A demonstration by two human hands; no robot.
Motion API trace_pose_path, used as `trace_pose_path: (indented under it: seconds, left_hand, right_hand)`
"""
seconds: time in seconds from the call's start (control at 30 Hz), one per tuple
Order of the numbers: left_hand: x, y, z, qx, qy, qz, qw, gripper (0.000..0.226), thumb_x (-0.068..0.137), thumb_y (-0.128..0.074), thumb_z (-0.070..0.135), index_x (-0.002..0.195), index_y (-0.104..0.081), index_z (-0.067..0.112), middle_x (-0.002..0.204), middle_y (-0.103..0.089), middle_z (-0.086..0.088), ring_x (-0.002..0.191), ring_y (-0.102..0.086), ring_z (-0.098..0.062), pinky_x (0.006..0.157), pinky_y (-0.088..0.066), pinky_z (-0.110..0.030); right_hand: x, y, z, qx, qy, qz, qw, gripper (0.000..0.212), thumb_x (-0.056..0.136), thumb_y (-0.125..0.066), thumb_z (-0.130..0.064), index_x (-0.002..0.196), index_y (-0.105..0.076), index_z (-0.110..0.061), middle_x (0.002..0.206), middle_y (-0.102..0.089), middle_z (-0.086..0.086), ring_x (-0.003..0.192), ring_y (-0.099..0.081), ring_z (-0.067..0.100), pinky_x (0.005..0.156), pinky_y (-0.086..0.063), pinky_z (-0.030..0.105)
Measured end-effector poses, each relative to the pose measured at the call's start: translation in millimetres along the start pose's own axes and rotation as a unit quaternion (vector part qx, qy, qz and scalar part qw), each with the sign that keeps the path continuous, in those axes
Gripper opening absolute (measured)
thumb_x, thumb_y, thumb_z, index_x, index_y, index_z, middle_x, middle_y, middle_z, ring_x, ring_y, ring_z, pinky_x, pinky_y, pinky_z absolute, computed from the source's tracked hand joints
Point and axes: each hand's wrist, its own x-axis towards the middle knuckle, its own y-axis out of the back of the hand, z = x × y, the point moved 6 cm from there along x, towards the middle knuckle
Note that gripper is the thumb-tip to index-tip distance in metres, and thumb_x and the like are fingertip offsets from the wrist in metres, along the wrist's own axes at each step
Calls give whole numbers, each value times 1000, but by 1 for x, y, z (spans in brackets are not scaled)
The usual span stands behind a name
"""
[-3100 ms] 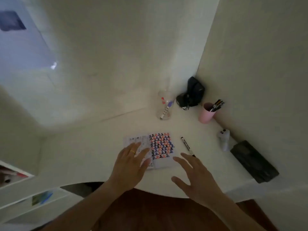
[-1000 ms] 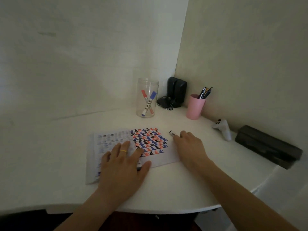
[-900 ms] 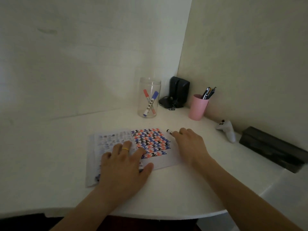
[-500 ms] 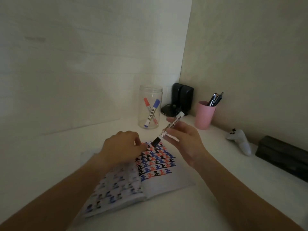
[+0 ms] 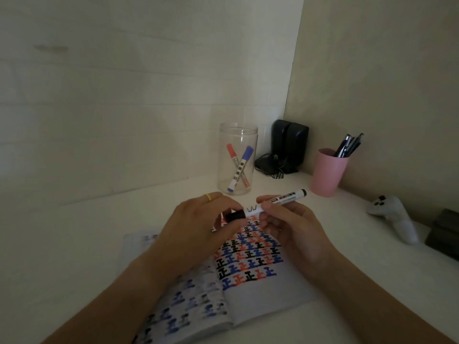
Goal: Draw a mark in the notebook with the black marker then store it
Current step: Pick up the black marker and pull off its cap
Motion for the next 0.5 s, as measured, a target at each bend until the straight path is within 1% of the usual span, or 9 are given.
trace_pose_path:
  seconds: [0.1, 0.17, 0.23, 0.33, 0.4, 0.5]
  left_hand:
    - [-1, -3, 2, -19, 0, -13, 1000, 33, 88, -60, 52, 108, -69, 27, 95, -70, 11, 74, -63, -6, 71, -53, -21]
    - [-2, -5, 5, -26, -4, -16, 1000, 32, 87, -63, 50, 107, -69, 27, 96, -68, 10, 74, -62, -6, 70, -52, -16]
    - [-1, -4, 8, -26, -7, -7, 1000, 29, 87, -66, 46, 107, -70, 25, 97, -67, 9, 76, -61, -7, 70, -52, -16]
    - [-1, -4, 6, -18, 0, 9, 1000, 23, 90, -65, 40, 103, -69, 23, 96, -64, 8, 76, -57, -6, 69, -48, -12]
    - [-1, -6, 5, -30, 6, -5, 1000, 21, 94, -60, 40, 101, -68, 22, 91, -65, 7, 74, -55, -7, 68, -47, -15]
    - [-2, -10, 8, -86, 32, -55, 994, 35, 98, -45, 49, 96, -63, 19, 84, -67, 1, 72, -59, -14, 67, -48, -31]
  right_hand:
    - [-3, -6, -2, -20, 30, -1, 999, 25, 82, -74, -18, 99, -79, -1, 69, -68, 8, 64, -62, 16, 65, -53, 28]
    - [-6, -11, -1, -47, 54, -3, 997, 25, 84, -73, -22, 94, -77, 1, 68, -67, 9, 62, -60, 16, 61, -52, 26]
    - [-8, -16, -1, -56, 69, -3, 996, 24, 90, -68, -21, 87, -75, 1, 70, -67, 11, 61, -60, 17, 59, -52, 25]
    - [-9, -20, -5, -29, 82, -15, 996, 25, 93, -63, -16, 92, -74, 6, 71, -68, 14, 63, -62, 18, 62, -54, 26]
    - [-10, -23, -9, -20, 93, -29, 995, 29, 91, -63, -16, 94, -71, 12, 71, -68, 16, 63, -62, 19, 63, -54, 27]
    - [-11, -24, -13, -50, 109, -28, 992, 29, 94, -61, -16, 92, -69, 12, 68, -63, 14, 61, -56, 20, 59, -49, 28]
